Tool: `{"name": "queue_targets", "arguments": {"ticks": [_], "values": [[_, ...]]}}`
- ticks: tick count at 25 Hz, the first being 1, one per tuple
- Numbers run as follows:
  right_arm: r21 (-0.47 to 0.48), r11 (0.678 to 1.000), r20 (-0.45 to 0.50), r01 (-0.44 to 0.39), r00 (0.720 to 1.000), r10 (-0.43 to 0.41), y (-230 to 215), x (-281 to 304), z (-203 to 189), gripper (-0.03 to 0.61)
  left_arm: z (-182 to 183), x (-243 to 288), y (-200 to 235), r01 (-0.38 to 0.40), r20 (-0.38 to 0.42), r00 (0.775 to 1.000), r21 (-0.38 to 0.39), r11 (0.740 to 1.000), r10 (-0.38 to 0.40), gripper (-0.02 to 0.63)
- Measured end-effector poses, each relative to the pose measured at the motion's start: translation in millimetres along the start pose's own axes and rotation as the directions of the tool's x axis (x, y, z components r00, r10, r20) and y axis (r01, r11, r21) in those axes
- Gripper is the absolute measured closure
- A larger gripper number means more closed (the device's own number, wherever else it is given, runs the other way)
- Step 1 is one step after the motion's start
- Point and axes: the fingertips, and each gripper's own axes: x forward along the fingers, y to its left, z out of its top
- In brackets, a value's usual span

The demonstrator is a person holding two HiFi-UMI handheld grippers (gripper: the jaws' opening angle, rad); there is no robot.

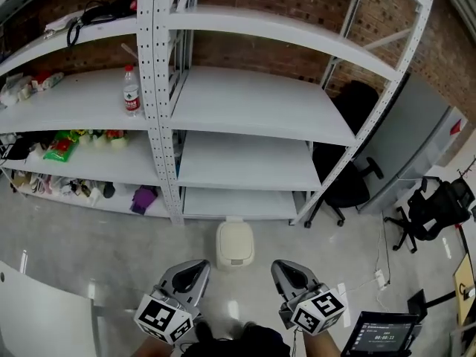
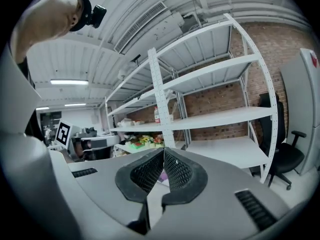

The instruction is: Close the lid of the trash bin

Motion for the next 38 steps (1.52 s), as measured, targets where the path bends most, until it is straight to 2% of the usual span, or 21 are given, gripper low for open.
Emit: {"name": "queue_targets", "arguments": {"ticks": [8,10,15,19,22,25,30,38], "values": [[0.002,0.999,0.046,-0.047,0.998,0.047,18.2,-94.4,-18.9,0.571,-3.3,-31.6,-93.1,0.001,-0.01,1.0,0.044,0.999,-0.001,0.623],[-0.004,0.998,0.065,-0.061,0.996,0.061,16.8,-122.6,-19.0,0.572,-1.4,-37.1,-120.8,-0.007,0.006,1.0,0.025,1.0,0.006,0.623],[-0.042,0.992,0.081,-0.121,0.989,0.124,7.0,-197.1,-26.7,0.572,-14.8,-50.2,-186.9,-0.086,0.024,0.996,0.005,0.996,0.086,0.623],[-0.015,0.988,0.084,-0.153,0.984,0.154,1.0,-245.6,-40.7,0.572,-28.5,-61.1,-238.9,-0.132,-0.016,0.991,0.037,0.991,0.132,0.623],[0.028,0.983,0.08,-0.179,0.981,0.177,15.6,-269.4,-55.7,0.572,-35.1,-84.0,-268.1,-0.147,-0.042,0.988,0.036,0.989,0.148,0.623],[0.016,0.983,0.094,-0.185,0.979,0.183,25.8,-287.0,-51.5,0.572,-34.0,-100.4,-285.7,-0.159,-0.045,0.986,0.043,0.986,0.161,0.623],[-0.021,0.984,0.118,-0.179,0.976,0.18,41.8,-310.1,-38.8,0.572,-24.1,-118.1,-309.6,-0.135,-0.008,0.991,0.056,0.989,0.135,0.623],[-0.026,0.992,0.12,-0.125,0.985,0.128,115.3,-342.6,-54.1,0.572,-30.2,-203.8,-327.5,-0.095,0.017,0.995,0.089,0.991,0.094,0.623]]}}
